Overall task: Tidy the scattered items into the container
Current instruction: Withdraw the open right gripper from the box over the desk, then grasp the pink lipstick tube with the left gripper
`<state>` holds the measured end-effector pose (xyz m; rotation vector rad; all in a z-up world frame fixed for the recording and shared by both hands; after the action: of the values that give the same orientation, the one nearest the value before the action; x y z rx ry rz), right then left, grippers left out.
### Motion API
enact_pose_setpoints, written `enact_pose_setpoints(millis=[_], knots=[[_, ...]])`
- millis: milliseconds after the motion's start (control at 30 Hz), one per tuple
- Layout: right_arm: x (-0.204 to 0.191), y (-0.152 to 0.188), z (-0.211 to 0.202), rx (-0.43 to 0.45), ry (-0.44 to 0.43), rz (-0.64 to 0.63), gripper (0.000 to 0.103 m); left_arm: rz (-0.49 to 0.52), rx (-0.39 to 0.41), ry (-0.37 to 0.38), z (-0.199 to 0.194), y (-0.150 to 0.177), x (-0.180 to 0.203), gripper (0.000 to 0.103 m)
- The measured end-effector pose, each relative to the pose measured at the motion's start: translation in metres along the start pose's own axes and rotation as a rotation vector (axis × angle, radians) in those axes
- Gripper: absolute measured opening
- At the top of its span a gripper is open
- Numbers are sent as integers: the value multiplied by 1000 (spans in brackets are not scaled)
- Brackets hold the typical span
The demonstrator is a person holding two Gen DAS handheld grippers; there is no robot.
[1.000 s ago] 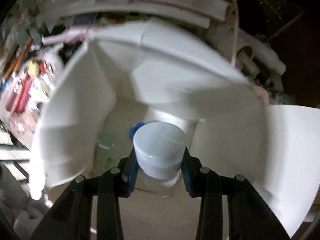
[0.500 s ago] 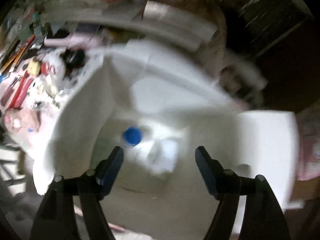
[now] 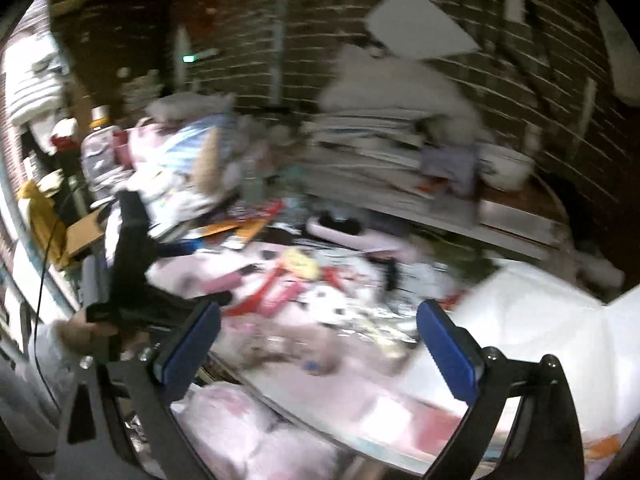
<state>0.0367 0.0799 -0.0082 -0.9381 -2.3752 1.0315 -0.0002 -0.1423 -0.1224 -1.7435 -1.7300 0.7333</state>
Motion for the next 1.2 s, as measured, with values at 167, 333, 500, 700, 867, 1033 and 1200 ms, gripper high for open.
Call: enact_pose_setpoints(millis=[167,333,500,700,867,1033,1200], knots=[[-21,15,45,-3,-94,98,98,-8,-32,11,9,2,-3,77],[-14,33,78,-31,-73,216,98,-14,-73,17,20,5,-5,52],[-2,44,89,-69,-60,279,98,-15,-87,6,28,6,-5,47],[7,50,95,-85,-66,313,98,-16,-83,-5,28,5,-6,27],[10,52,96,-87,-64,328,98,-6,-90,0,28,3,-2,13],[12,55,94,-84,-66,341,98,-20,-96,1,28,3,-3,13],[14,56,94,-82,-53,348,98,-23,-86,-2,24,-1,-2,13]])
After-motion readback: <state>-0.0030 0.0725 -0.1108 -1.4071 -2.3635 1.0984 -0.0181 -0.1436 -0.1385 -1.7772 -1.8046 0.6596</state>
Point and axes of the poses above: each gripper's, at about its wrist camera, not at the fingertips, and z roughly the way its jaws point, x to its right, y to its underside, the point moved 1 cm from there along z, roughly the way its jaws point, and after that the axes turned 7 degrees about -x, right-handed, at the moved point
